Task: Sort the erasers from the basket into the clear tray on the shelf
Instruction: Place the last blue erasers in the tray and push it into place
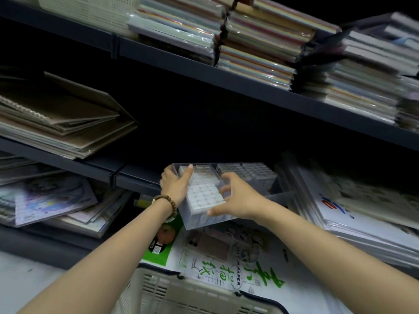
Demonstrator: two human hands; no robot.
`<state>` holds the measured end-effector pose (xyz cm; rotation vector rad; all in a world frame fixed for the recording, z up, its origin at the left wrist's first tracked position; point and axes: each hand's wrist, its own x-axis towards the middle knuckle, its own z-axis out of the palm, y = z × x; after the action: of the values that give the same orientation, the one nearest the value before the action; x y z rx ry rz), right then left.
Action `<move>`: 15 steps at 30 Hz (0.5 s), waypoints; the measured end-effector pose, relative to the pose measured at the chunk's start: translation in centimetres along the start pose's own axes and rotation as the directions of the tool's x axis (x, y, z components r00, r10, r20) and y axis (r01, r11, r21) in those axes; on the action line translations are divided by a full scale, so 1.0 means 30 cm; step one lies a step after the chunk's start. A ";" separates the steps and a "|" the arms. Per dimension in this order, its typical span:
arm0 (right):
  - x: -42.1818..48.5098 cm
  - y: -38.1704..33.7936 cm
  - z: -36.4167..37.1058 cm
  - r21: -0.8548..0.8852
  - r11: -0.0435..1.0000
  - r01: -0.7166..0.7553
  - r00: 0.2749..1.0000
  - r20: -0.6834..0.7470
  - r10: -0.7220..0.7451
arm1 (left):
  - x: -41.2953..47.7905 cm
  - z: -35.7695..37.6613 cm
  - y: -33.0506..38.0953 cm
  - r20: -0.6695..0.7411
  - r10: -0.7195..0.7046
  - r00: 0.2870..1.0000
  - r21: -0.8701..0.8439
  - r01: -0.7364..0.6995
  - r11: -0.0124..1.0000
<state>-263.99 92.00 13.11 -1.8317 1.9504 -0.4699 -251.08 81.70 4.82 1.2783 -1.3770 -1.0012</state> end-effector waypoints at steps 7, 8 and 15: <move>-0.124 0.095 0.091 0.348 0.937 0.002 0.923 -0.361 0.132 | 0.011 -0.016 -0.003 0.054 -0.007 0.998 -0.087 0.012 0.996; -0.142 0.098 0.127 0.446 0.894 -0.042 0.918 -0.336 0.210 | 0.011 -0.022 -0.002 0.066 0.003 0.998 -0.089 0.003 0.996; -0.081 0.025 0.281 0.593 0.795 -0.129 0.962 -0.120 0.245 | -0.048 -0.094 -0.010 0.125 0.035 0.992 0.087 -0.046 0.995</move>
<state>-260.15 94.83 5.69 -1.2215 1.8025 -1.0759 -248.29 83.22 4.90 1.2666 -1.5519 -1.0138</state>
